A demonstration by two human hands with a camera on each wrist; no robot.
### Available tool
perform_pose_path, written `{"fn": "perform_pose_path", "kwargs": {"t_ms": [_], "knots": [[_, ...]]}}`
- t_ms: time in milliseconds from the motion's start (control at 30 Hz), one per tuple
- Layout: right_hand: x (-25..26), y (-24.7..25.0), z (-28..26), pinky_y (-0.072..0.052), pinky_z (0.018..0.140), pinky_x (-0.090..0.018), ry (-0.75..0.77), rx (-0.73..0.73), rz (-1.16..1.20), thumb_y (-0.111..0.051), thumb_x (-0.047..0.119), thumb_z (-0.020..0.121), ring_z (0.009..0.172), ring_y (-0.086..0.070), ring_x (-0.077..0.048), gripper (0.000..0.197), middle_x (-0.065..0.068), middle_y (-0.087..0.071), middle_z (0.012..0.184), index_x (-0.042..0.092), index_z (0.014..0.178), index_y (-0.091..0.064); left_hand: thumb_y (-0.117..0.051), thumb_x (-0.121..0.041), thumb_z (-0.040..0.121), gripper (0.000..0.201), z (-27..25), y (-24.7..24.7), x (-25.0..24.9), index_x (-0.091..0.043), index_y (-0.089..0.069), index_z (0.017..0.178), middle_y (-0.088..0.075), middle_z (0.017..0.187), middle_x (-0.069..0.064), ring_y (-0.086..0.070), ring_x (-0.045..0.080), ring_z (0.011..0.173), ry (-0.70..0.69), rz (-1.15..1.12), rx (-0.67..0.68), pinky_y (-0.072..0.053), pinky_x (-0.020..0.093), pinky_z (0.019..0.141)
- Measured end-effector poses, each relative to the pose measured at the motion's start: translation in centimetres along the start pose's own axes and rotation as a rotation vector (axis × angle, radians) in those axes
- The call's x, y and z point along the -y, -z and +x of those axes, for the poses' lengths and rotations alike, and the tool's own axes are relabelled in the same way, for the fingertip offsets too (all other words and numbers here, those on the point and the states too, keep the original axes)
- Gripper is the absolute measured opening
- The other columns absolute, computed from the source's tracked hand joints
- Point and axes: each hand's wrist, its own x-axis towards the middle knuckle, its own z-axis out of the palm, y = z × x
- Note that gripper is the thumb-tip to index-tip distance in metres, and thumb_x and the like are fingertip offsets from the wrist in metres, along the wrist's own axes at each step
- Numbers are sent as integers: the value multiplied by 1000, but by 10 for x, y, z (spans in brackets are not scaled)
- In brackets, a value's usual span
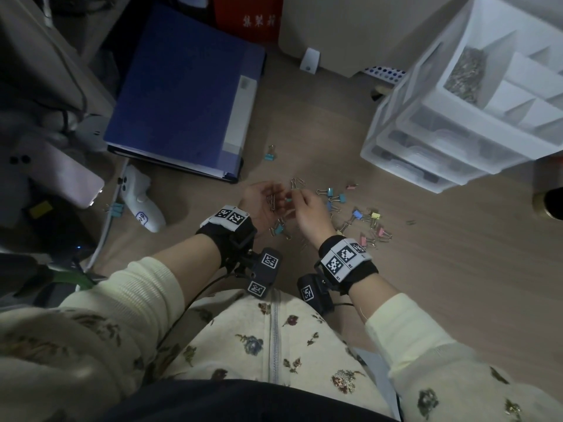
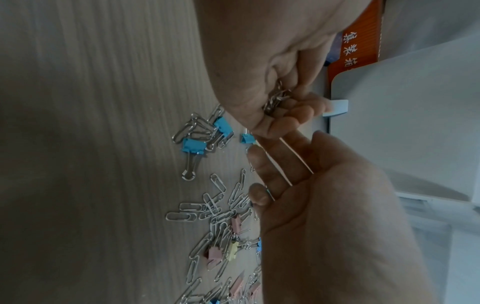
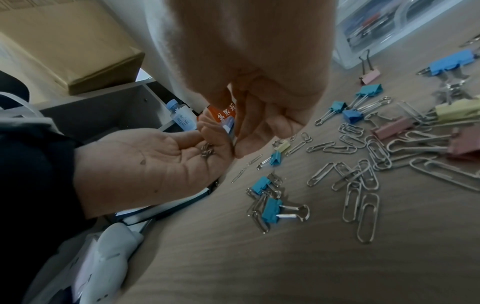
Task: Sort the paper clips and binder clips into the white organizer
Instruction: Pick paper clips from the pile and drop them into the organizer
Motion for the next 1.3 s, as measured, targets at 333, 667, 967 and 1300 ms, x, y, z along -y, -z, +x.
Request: {"fn": "perform_pose_path", "kwargs": {"t_ms": [333,667,967,1300], "knots": [[-1,-2,4,-43,70,-30,115,-24,-33,-39,29,99,78,-59,-17,22,2,-62,88,19,105,-59,-35,-24,99,35,5,0,-8,-5,-57,81,-50,66,5,-49,14,55,-9,-31,-55,-47,17,45],[4,-4,7,-50,80,-34,221,-5,26,-43,23,98,89,-61,-10,22,10,-66,98,22,107,-63,-33,-22,99,35,20,13,-19,-9,-49,71,-43,53,0,-37,10,41,75,13,-115,-31,13,36],[-1,3,53,-47,92,-36,120,26,-587,-47,11,92,108,-58,-25,30,-5,-64,117,16,119,-61,-39,-24,96,34,30,38,-38,-15,-43,63,-32,37,-7,-22,6,28,163,231,-177,-16,12,32],[-2,-25,81,-47,78,-37,242,30,-854,-55,9,85,98,-55,-27,21,-4,-59,106,18,102,-63,-39,-17,94,33,37,40,-51,-9,-49,63,-42,46,-1,-31,10,46,131,254,-220,-28,17,40]]}}
